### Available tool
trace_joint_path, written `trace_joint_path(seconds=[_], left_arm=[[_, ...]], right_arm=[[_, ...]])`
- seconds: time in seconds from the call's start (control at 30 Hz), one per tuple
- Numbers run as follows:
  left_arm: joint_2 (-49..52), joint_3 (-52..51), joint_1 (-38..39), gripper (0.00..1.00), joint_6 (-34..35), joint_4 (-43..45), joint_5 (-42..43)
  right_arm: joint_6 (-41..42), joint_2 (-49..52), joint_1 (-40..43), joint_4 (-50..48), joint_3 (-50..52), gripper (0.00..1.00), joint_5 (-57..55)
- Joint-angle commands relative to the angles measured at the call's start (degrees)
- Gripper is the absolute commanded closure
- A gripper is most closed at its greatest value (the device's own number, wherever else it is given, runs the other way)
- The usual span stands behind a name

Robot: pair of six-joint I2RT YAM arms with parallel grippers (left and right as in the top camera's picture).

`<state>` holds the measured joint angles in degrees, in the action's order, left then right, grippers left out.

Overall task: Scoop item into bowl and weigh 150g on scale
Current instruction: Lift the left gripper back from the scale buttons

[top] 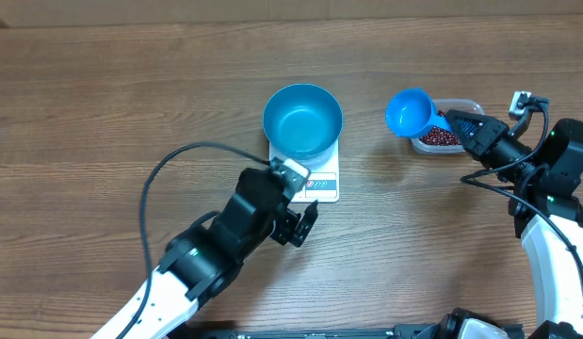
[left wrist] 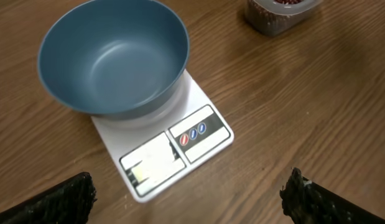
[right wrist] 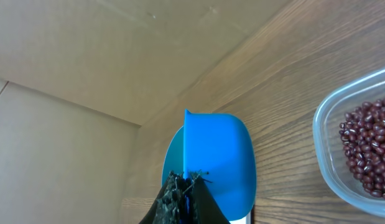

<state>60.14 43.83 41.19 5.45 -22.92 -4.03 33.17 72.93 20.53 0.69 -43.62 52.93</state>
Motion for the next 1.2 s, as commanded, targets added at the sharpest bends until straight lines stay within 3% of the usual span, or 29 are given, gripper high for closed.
trace_joint_path(seconds=[0.0, 0.17, 0.33, 0.9, 1.17], left_arm=[[-3.3, 2.9, -0.4, 0.00, 2.0, -4.6, 0.5], [-3.5, 9.5, -0.4, 0.00, 0.7, -13.0, -4.5], [-2.9, 9.8, -0.4, 0.01, 0.8, -11.6, -9.9], [8.0, 9.8, -0.4, 0.00, 1.0, -11.4, -9.7], [5.7, 6.0, -0.3, 0.00, 2.5, -5.0, -7.1]], right_arm=[[-0.5, -0.2, 0.2, -0.1, -1.1, 0.96, -0.3], [-0.5, -0.2, 0.2, -0.1, -1.1, 0.96, -0.3], [-0.5, -0.2, 0.2, 0.1, -1.1, 0.96, -0.3], [-0.7, -0.2, 0.2, 1.2, -1.1, 0.96, -0.3], [-0.7, -0.2, 0.2, 1.2, -1.1, 0.96, -0.3]])
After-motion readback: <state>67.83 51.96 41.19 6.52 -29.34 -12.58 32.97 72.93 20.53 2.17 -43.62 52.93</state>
